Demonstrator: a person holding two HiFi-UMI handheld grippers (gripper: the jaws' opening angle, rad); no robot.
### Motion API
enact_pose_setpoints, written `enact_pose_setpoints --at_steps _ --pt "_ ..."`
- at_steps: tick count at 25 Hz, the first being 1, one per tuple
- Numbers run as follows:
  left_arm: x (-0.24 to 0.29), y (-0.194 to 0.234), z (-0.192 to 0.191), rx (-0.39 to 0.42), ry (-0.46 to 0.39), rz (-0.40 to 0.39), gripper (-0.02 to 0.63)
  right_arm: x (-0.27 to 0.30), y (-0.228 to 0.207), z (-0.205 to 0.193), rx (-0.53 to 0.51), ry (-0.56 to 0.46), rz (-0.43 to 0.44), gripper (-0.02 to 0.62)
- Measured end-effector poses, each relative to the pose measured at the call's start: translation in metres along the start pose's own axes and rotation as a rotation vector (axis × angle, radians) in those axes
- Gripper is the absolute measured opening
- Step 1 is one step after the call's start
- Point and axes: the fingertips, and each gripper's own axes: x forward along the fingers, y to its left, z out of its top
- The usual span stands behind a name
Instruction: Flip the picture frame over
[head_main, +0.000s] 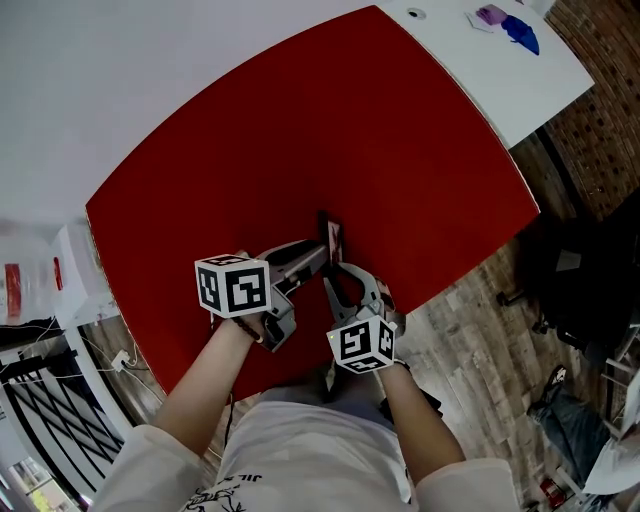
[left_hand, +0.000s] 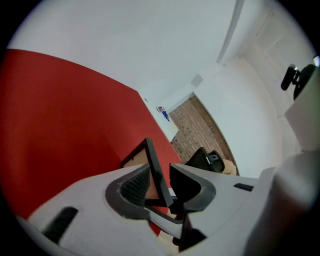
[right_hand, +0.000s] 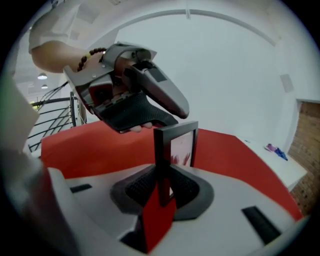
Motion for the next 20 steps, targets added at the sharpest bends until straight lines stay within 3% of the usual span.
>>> enact_pose_setpoints --at_steps 6,10,16,20 --pt "-0.003 0.012 0.003 0.028 0.025 0.076 0.121 0.007 0.009 0.001 -0.066 0.085 -0.097 0.083" --pt "0.0 0.028 0.001 0.101 0.054 0.158 0.12 0.011 0.013 -0.001 -0.111 0.127 -0.123 0.083" --pt "0.003 0.034 -0.003 0.103 0.067 0.147 0.103 0.011 0.016 -0.004 -0.122 0.126 -0.095 0.083" --pt "0.005 0.037 -0.009 0.073 0.086 0.129 0.097 0.005 0.02 -0.008 -0.016 0.093 -0.001 0.084"
